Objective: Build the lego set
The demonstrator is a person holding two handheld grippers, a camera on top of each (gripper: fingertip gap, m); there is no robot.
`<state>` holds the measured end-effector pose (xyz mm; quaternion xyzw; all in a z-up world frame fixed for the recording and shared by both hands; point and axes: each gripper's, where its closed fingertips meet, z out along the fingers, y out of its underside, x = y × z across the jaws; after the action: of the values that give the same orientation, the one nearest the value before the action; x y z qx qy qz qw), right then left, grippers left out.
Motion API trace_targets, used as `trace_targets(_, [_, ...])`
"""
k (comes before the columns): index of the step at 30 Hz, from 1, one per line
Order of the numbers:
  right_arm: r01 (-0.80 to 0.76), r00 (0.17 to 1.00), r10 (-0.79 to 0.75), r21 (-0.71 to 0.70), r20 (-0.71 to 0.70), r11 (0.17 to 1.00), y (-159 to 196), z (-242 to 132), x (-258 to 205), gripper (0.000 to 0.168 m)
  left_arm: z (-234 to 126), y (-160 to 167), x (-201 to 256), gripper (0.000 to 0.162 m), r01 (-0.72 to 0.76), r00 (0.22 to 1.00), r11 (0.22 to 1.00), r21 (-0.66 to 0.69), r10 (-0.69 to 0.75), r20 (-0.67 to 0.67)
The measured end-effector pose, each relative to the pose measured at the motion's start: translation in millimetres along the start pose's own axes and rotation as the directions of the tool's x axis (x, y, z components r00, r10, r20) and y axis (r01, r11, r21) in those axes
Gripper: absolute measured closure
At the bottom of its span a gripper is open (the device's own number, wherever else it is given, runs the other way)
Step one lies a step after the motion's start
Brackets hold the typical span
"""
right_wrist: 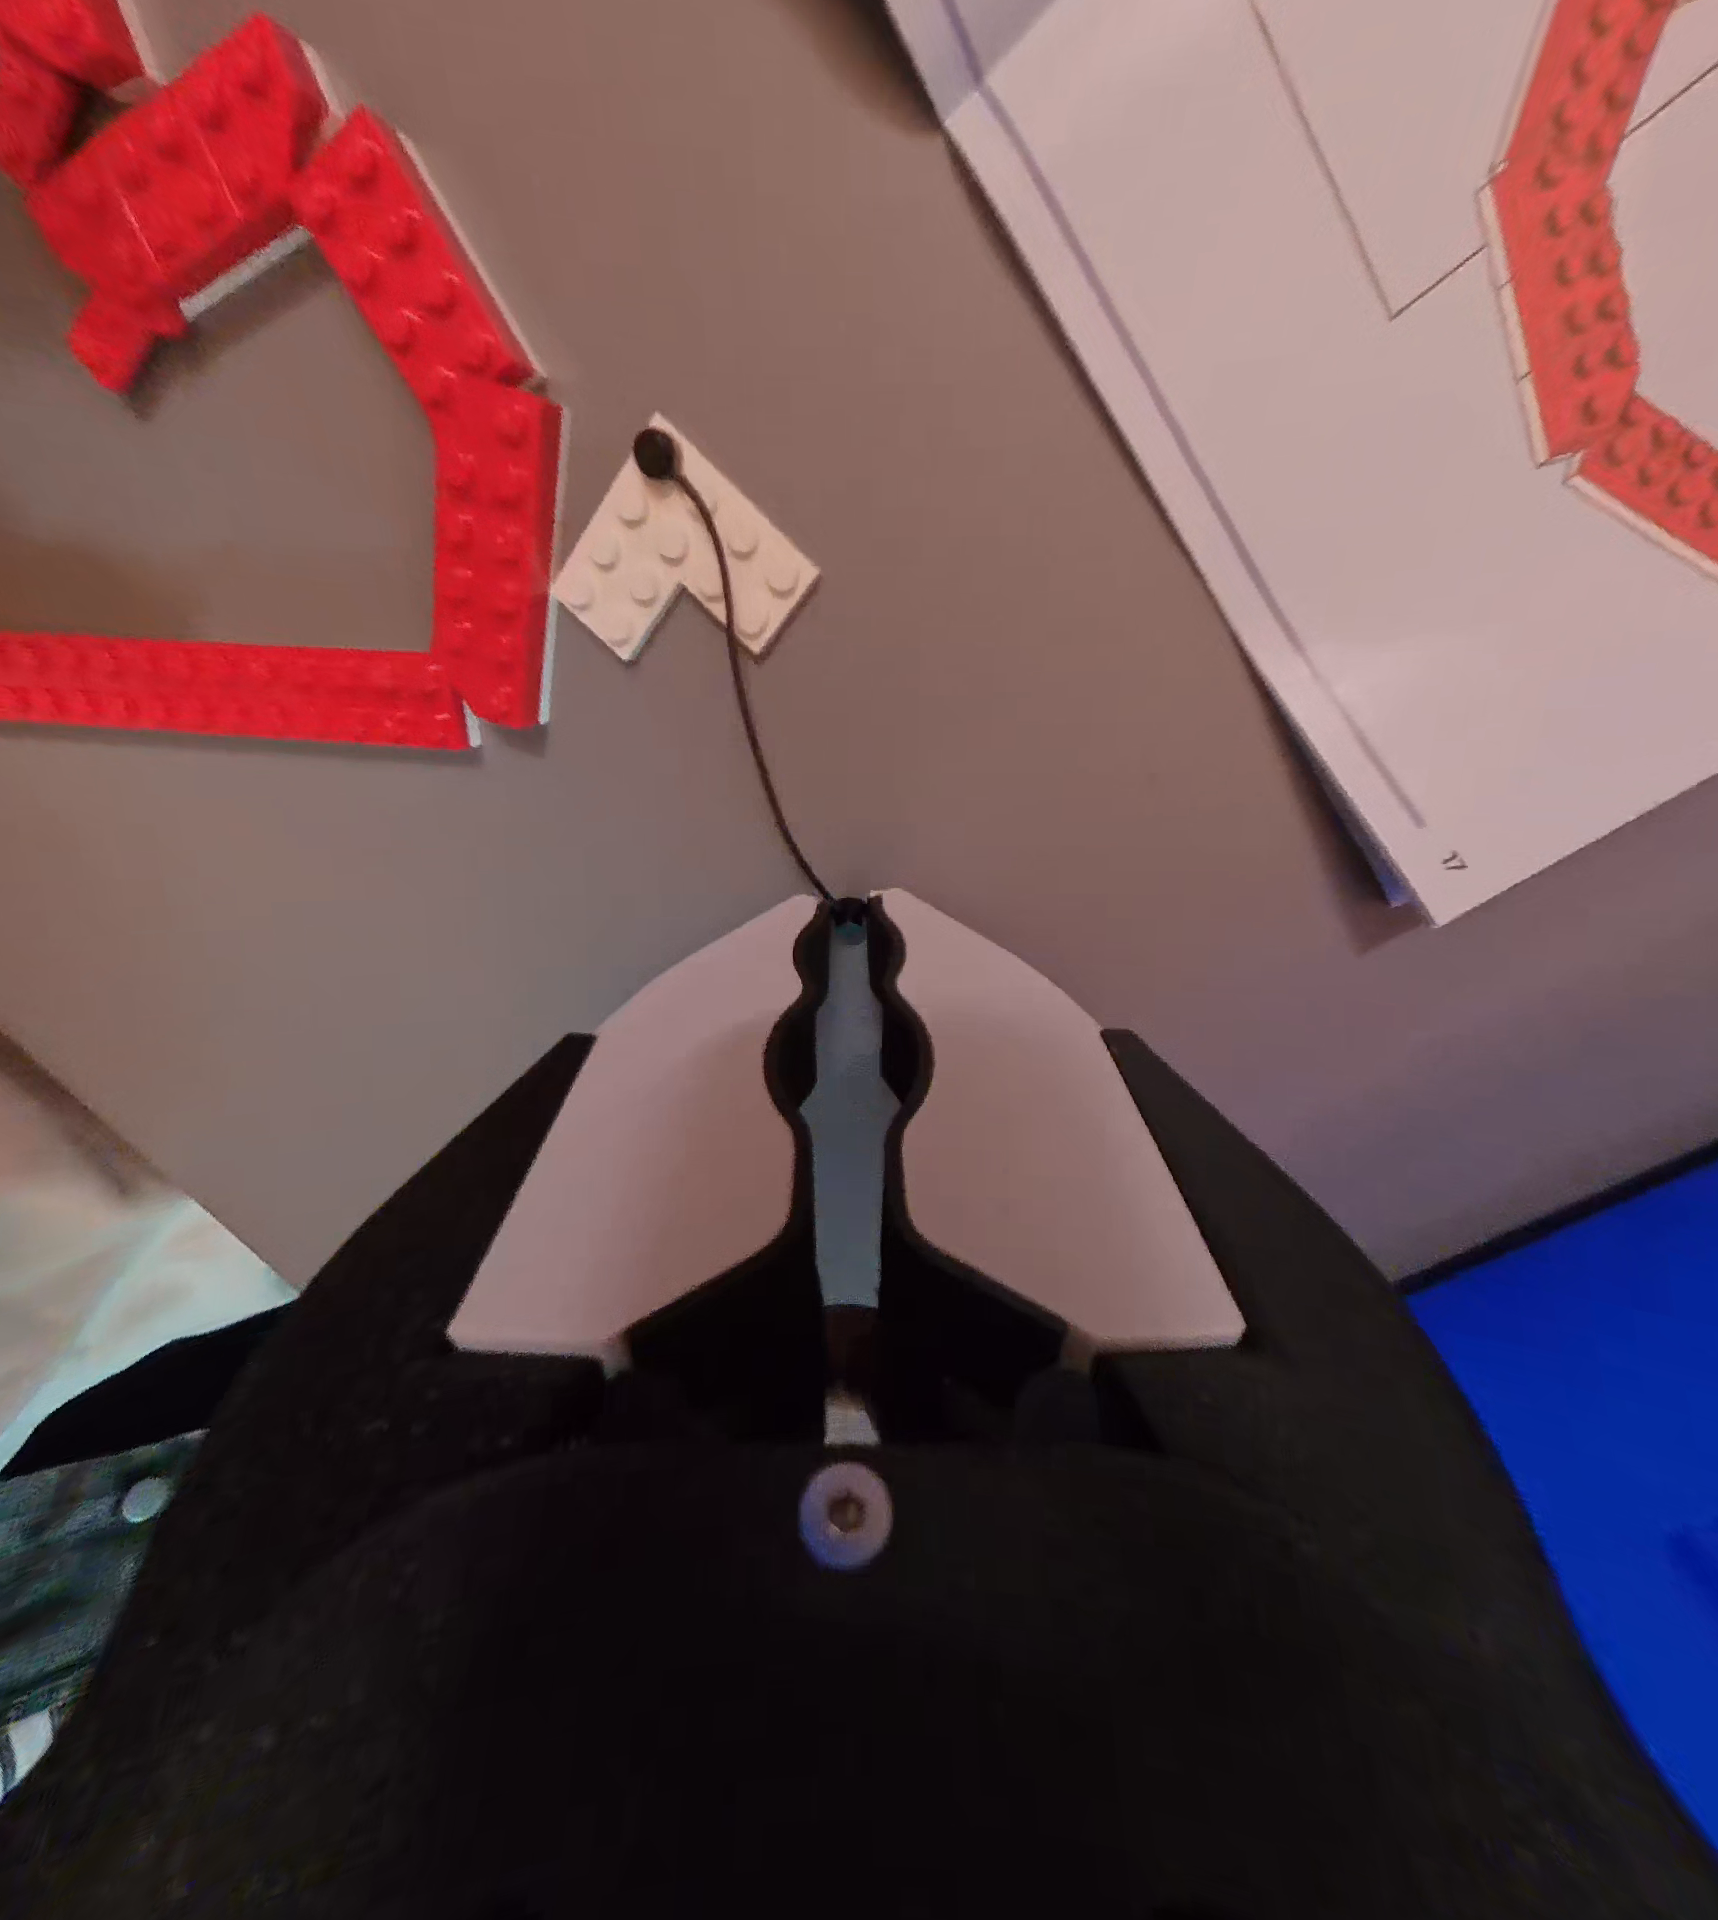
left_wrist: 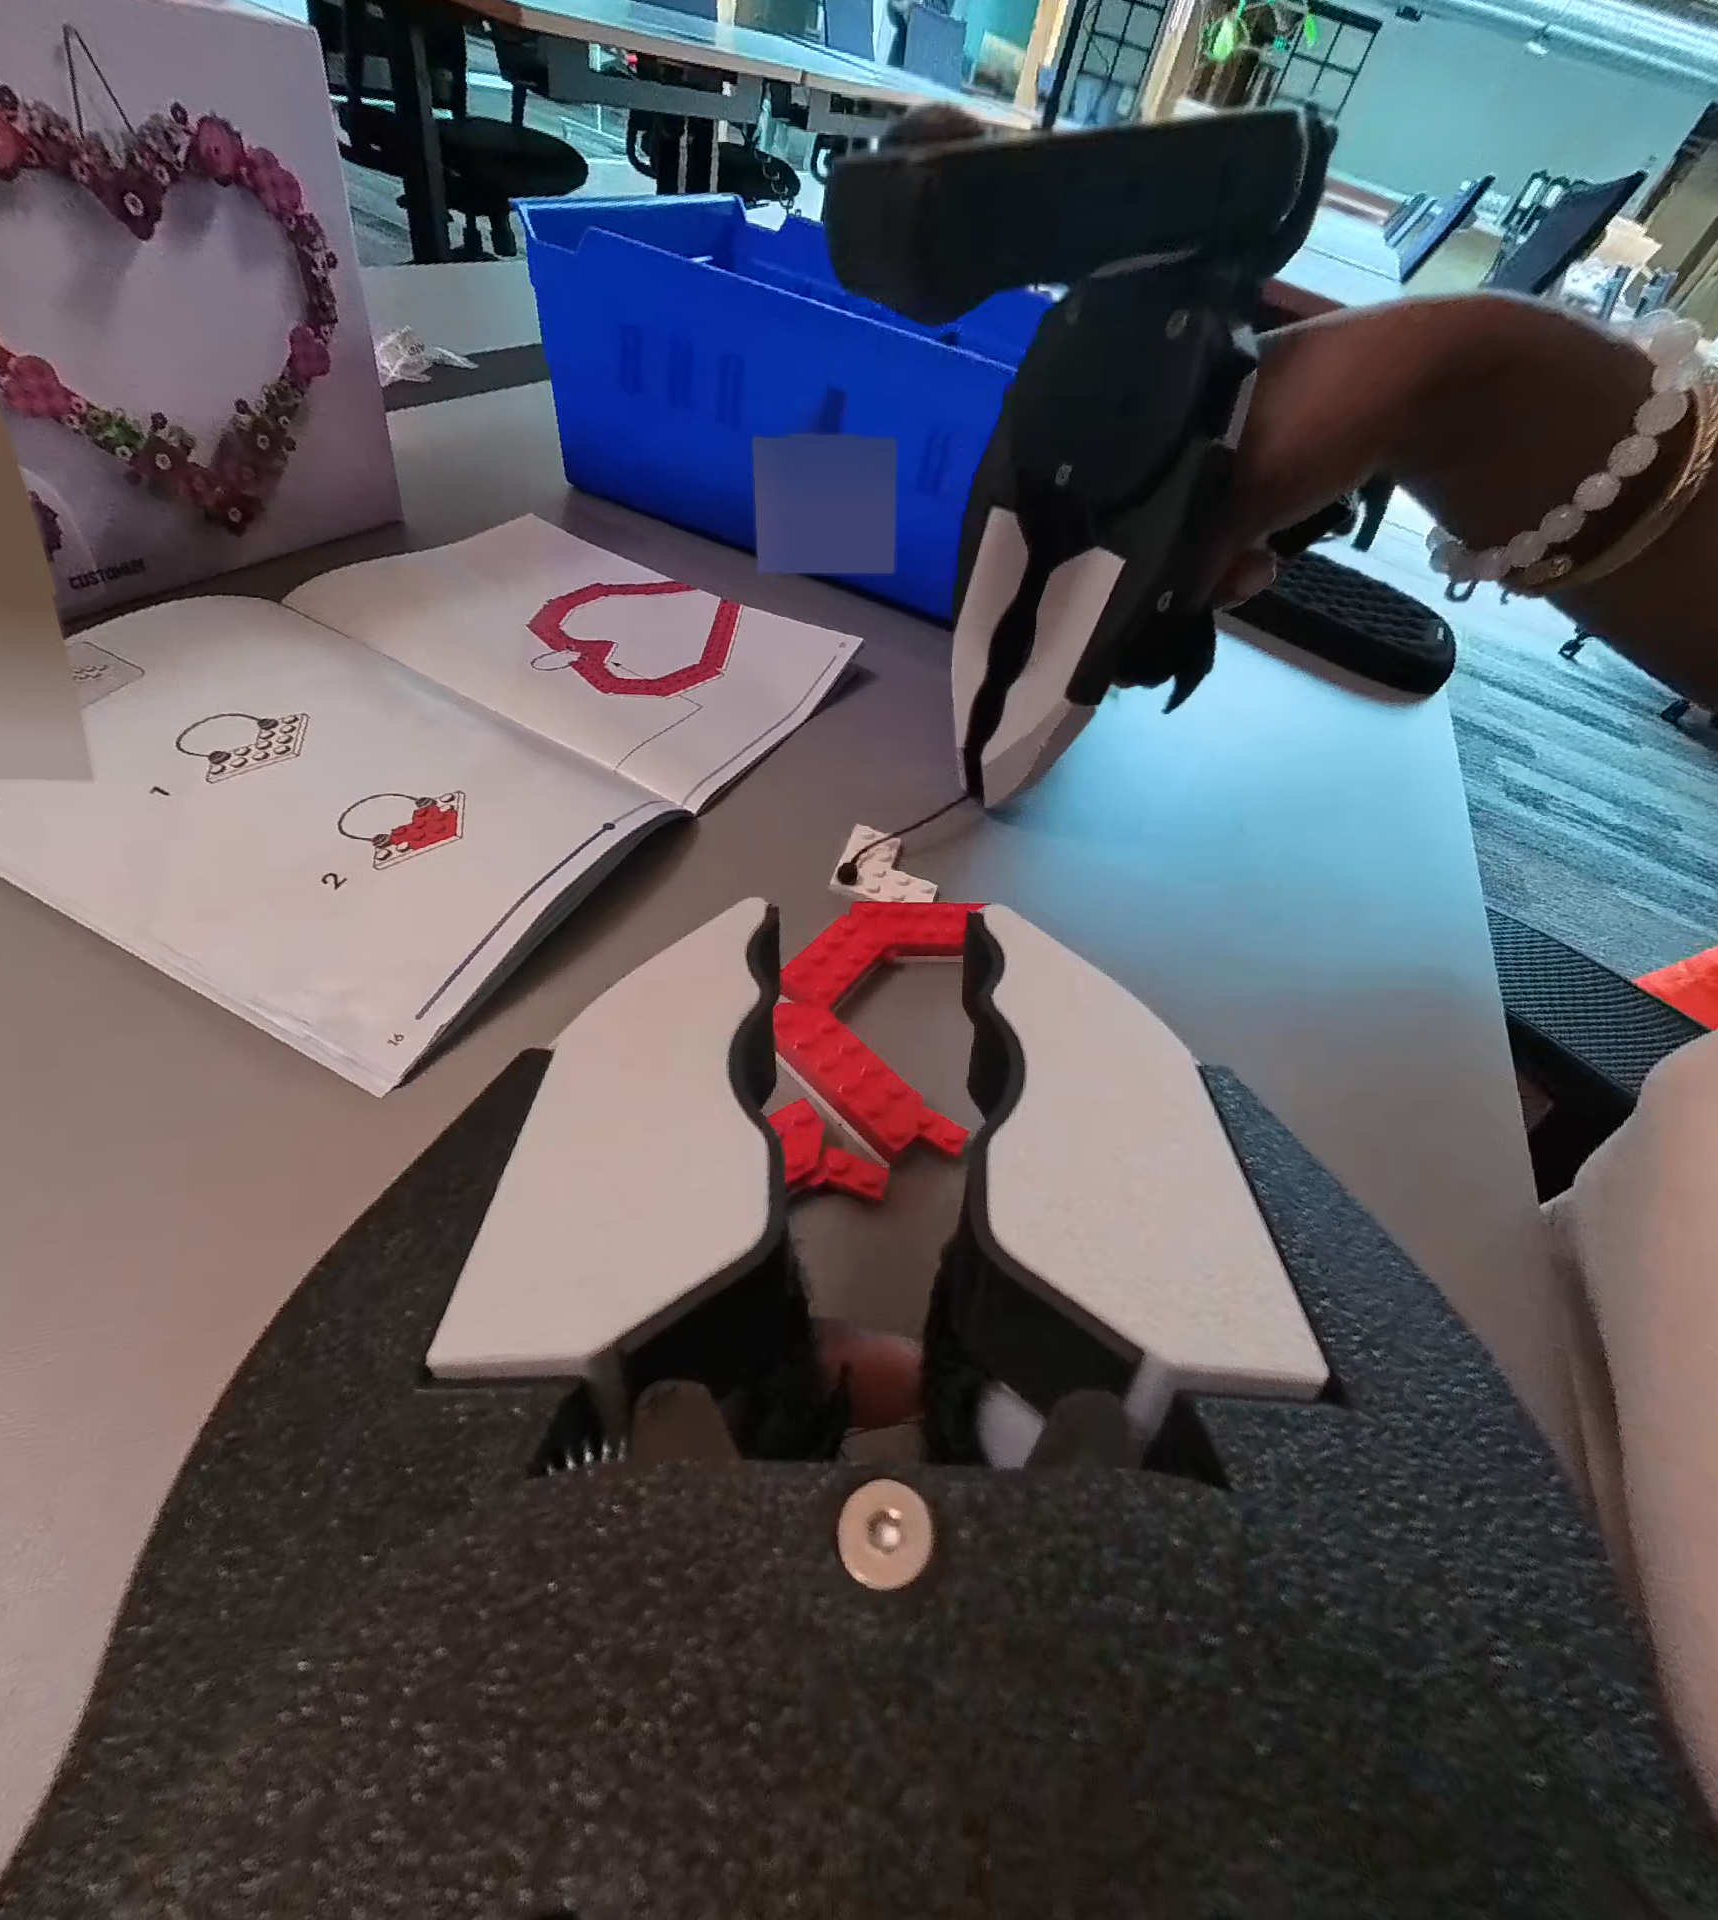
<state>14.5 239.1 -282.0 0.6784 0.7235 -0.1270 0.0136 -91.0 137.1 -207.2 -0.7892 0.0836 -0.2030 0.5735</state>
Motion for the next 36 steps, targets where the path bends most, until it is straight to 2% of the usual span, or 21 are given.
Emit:
trace_targets(4, [0.012,1.000,-0.012,0.022,0.005,1.000,-2.7,0.2,-2.5,0.154,0.2,0.7,-1.7,0.129,-0.006,1.000,1.000,-0.004,0.006,0.011])
trace_targets(11, [0.105,0.992,-0.100,0.067,-0.075,0.992,-4.8,-10.2,-3.9,0.133,0.4,3.8,-4.4,0.129,-0.003,1.000,1.000,-0.020,0.003,0.023])
trace_targets(14, [0.105,0.989,-0.094,0.098,-0.114,0.990,-2.7,-18.7,-3.1,0.132,0.4,4.2,-4.8,0.129,0.004,1.000,1.000,-0.021,-0.003,0.022])
trace_targets(24, [0.123,0.981,-0.095,0.161,-0.171,0.979,2.6,-19.4,-9.0,0.140,3.8,7.9,-5.0,0.129,0.008,1.000,0.999,-0.041,-0.007,0.020])
trace_targets(31, [0.250,0.964,-0.213,0.275,-0.158,0.928,-39.6,-22.0,-20.4,0.150,3.3,5.8,-7.8,0.129,-0.005,0.999,1.000,-0.030,0.006,0.034])
trace_targets(36, [0.320,0.946,-0.292,0.271,-0.139,0.908,-56.5,-19.9,-20.9,0.150,3.2,3.2,-10.4,0.130,-0.018,0.999,0.999,-0.042,0.019,0.038])
